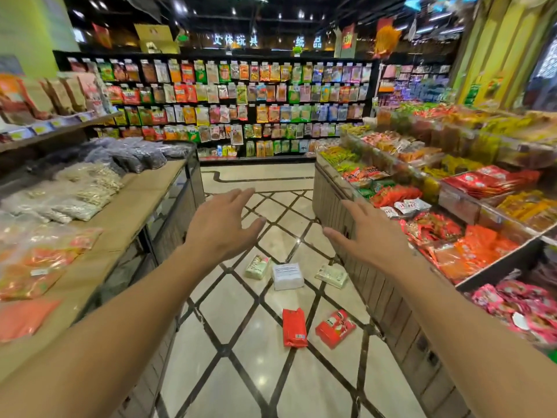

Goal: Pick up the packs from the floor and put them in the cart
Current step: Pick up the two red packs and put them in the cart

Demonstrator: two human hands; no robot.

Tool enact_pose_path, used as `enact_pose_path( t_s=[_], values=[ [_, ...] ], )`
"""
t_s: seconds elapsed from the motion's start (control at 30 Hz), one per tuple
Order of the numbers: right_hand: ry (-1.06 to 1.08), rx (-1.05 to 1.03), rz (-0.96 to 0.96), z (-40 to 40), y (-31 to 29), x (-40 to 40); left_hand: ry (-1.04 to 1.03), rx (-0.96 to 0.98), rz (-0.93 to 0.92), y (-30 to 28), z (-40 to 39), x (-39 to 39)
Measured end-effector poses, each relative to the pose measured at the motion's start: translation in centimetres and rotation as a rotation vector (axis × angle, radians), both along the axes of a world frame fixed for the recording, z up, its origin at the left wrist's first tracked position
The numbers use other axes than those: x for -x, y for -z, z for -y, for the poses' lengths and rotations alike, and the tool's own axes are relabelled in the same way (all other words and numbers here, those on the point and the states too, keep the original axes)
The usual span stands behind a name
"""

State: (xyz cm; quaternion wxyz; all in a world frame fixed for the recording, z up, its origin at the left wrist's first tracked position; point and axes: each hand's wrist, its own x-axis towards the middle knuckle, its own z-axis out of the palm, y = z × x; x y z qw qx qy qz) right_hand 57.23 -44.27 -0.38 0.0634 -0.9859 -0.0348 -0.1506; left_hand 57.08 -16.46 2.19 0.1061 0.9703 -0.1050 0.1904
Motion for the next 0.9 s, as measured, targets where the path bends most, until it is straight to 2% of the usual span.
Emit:
enact_pose_path(
  t_s=[0.17, 0.33, 0.57, 0.9],
  values=[
    [0.056, -0.015, -0.020, 1.7, 2.0, -8.5, 0.030, 0.015, -0.003, 2.8, 1.2, -10.0],
    [0.100, -0.001, -0.014, 3.0, 4.6, -18.1, 0.056, -0.051, -0.044, 6.8, 2.4, -21.2],
    [0.162, 0.020, -0.054, 4.6, 7.7, -30.3, 0.090, -0.119, -0.188, 11.1, 4.3, -36.7],
    [0.251, 0.038, -0.192, 11.9, 15.2, -42.7, 0.121, -0.215, -0.286, 18.4, 10.8, -51.9]
  ],
)
